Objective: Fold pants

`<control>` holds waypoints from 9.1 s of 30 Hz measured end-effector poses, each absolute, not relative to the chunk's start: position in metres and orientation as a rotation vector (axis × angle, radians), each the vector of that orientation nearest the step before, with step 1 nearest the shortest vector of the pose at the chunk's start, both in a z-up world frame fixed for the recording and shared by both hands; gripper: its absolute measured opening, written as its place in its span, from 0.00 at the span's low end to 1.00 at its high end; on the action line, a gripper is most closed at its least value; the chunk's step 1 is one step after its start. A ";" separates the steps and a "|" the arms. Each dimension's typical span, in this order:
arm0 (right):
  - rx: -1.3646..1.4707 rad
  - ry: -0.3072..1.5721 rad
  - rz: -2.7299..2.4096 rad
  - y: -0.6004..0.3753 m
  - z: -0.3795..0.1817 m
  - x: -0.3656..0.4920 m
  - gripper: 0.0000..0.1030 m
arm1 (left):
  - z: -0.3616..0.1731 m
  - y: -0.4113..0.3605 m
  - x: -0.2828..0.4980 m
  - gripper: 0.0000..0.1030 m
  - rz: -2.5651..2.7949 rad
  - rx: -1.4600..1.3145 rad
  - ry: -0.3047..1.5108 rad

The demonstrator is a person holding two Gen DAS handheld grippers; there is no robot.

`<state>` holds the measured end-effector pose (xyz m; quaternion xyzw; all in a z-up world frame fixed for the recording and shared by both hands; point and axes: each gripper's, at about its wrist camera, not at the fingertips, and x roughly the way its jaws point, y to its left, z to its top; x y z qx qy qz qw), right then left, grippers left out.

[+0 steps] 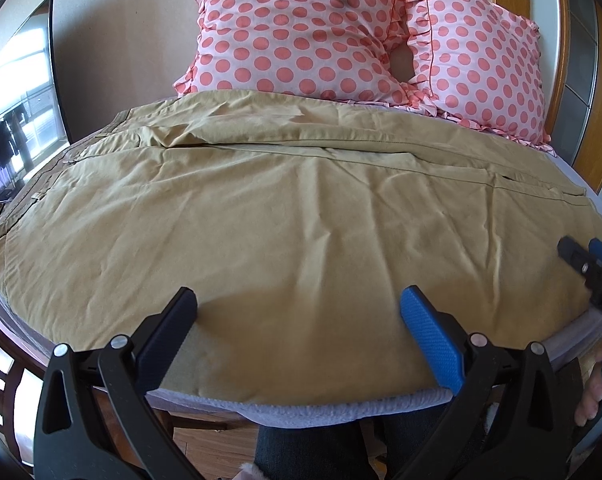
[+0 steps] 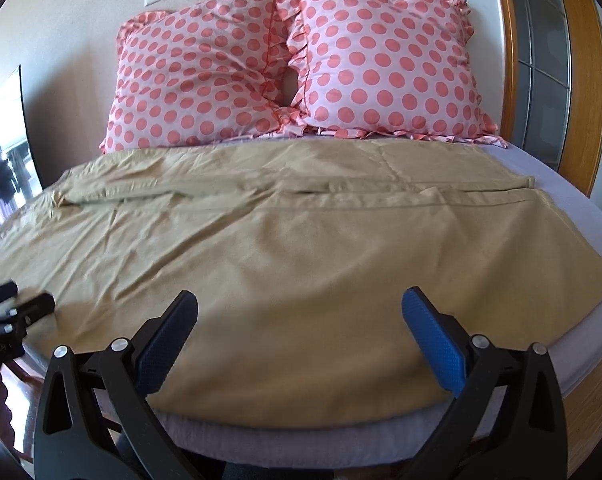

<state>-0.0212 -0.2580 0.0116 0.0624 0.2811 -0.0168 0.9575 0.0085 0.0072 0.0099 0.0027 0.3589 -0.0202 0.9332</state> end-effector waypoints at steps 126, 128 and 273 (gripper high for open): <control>0.817 0.372 -0.400 -0.471 -0.025 -0.088 0.10 | 0.014 0.265 -0.071 0.54 0.134 -0.706 0.535; 0.750 0.358 -0.386 -0.461 -0.023 -0.081 0.06 | 0.010 0.267 -0.071 0.54 0.139 -0.719 0.542; 0.409 0.859 0.225 -0.273 0.041 0.151 0.94 | 0.033 0.011 0.180 0.89 -0.413 -0.154 0.933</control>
